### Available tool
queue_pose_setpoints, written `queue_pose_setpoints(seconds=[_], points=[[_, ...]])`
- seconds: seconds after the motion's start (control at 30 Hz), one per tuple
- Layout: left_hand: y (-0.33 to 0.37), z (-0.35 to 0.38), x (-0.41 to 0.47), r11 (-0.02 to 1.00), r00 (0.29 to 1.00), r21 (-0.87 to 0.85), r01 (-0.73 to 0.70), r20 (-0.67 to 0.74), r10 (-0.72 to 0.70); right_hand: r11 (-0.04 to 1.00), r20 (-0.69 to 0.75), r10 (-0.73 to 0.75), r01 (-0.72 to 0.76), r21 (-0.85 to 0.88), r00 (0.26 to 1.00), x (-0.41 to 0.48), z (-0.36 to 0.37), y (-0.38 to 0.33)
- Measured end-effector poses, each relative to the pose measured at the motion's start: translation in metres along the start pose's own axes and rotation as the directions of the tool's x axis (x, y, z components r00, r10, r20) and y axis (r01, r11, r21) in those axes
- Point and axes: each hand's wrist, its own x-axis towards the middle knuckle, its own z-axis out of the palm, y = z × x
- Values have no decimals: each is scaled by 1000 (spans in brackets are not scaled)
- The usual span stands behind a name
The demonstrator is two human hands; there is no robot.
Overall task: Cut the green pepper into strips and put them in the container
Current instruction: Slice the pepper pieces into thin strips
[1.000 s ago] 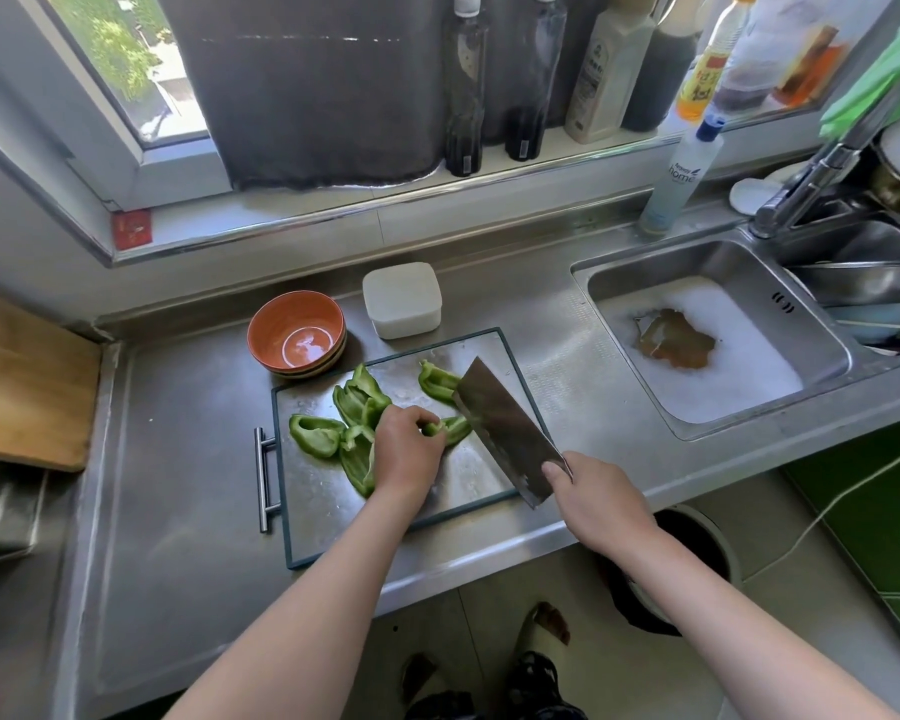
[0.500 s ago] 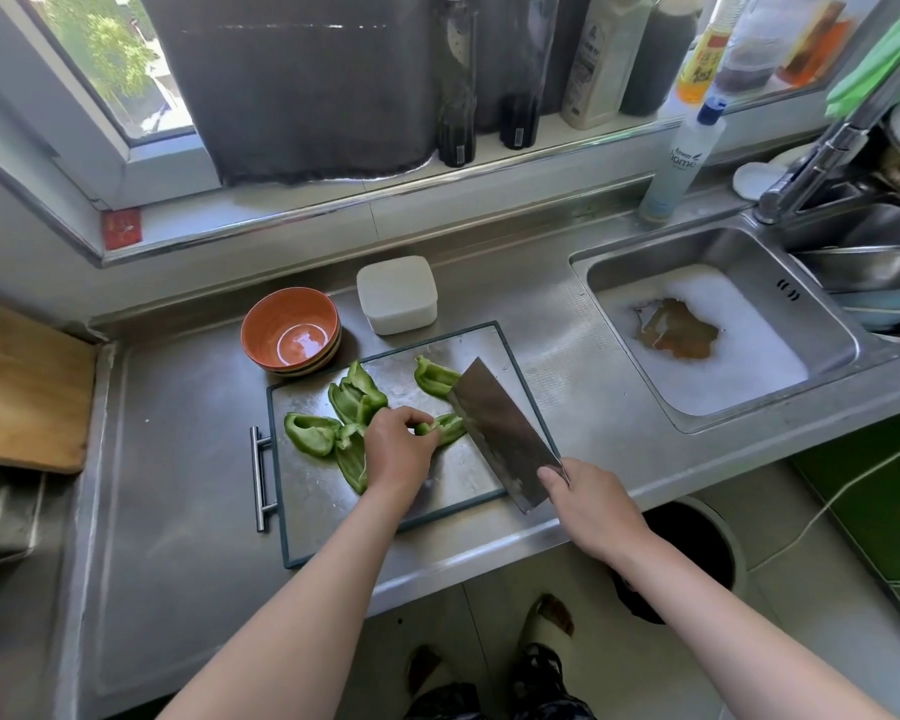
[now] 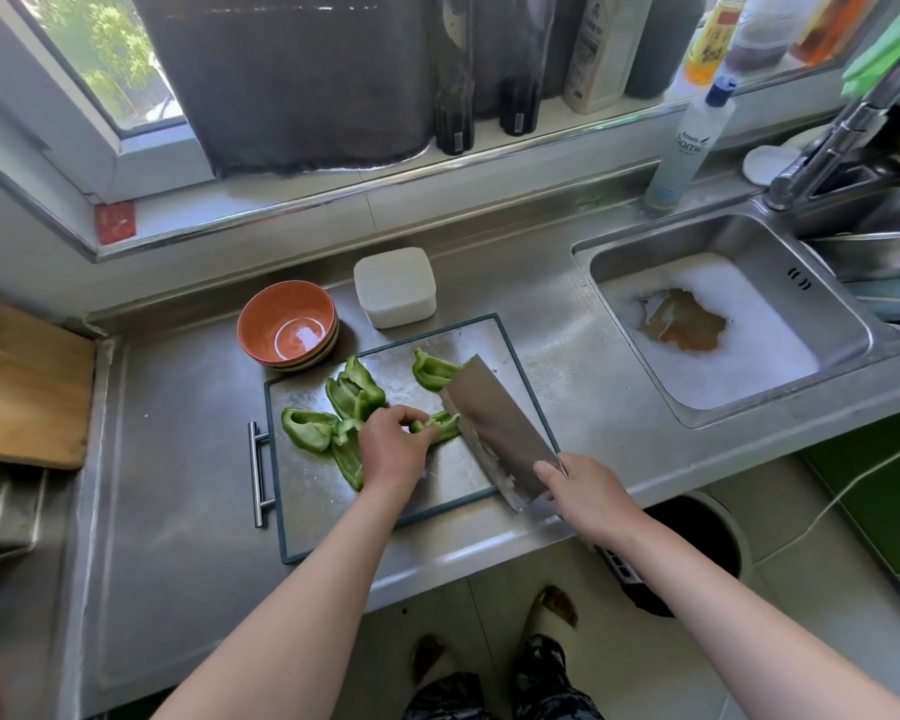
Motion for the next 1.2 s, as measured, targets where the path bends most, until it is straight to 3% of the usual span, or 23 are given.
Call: queue_pose_setpoints(seconds=[0.37, 0.47, 0.6, 0.7, 0.87, 1.0, 1.2], points=[[-6, 4, -2, 995, 996, -54, 89, -10, -90, 998, 23, 5, -7, 65, 1000, -4, 8, 3], [-3, 4, -4, 998, 998, -15, 53, -15, -53, 999, 20, -8, 7, 49, 1000, -5, 5, 8], [2, 4, -4, 995, 999, 91, -45, 35, 42, 983, -126, -133, 114, -144, 983, -8, -10, 3], [8, 2, -6, 991, 996, 116, -72, 61, 65, 914, -214, -289, 203, -352, 933, -11, -16, -14], [22, 3, -6, 997, 998, 63, 34, 48, -37, 720, -177, -502, 295, -628, 847, -20, -1, -33], [20, 2, -6, 997, 998, 66, 38, 53, -41, 649, -78, -466, 281, -707, 881, -21, 11, -30], [16, 0, -8, 997, 998, 76, 17, 53, -21, 632, -67, -432, 249, -734, 899, -22, 12, -27]])
